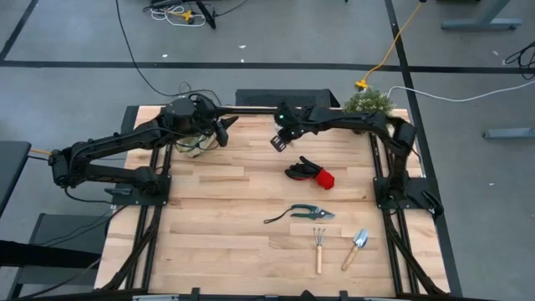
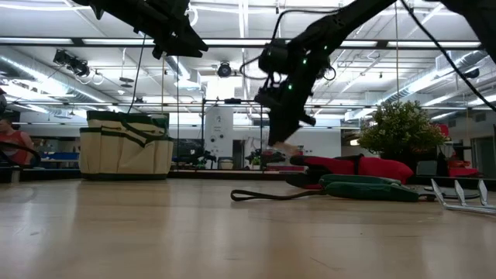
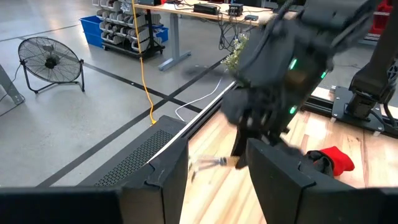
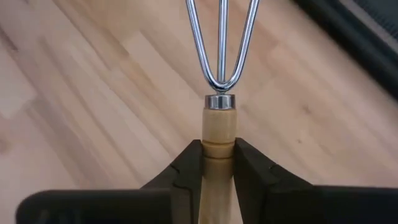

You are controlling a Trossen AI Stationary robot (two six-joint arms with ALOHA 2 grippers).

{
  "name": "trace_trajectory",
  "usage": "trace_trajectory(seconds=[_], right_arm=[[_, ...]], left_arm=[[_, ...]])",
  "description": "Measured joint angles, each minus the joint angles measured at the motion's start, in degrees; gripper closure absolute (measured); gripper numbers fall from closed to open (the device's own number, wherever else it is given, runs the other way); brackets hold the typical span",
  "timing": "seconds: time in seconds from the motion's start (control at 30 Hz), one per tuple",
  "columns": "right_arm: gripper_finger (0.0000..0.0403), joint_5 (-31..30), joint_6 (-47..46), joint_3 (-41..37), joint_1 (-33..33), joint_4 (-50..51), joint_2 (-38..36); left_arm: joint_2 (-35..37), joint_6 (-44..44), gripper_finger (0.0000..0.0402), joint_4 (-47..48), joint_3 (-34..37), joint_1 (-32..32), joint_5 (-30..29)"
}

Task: Pick & Place Garden tools in Gardening bag
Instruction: Put the top brown hand rake into the gardening bag

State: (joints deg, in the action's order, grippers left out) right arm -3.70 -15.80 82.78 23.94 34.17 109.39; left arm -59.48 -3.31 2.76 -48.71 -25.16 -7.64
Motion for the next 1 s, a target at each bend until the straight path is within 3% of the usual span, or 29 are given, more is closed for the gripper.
trace_trajectory(seconds=[0.57,1.0], right_arm=[[0.0332,2.85,-5.11,0.01,-0.17,0.03,-18.81],[0.0332,9.42,-10.21,0.02,0.0,0.18,-22.93]], left_arm=[[-0.02,0.07,0.023,-0.06,0.0,0.02,0.02],[-0.02,4.03,0.023,-4.85,0.0,0.55,4.48]])
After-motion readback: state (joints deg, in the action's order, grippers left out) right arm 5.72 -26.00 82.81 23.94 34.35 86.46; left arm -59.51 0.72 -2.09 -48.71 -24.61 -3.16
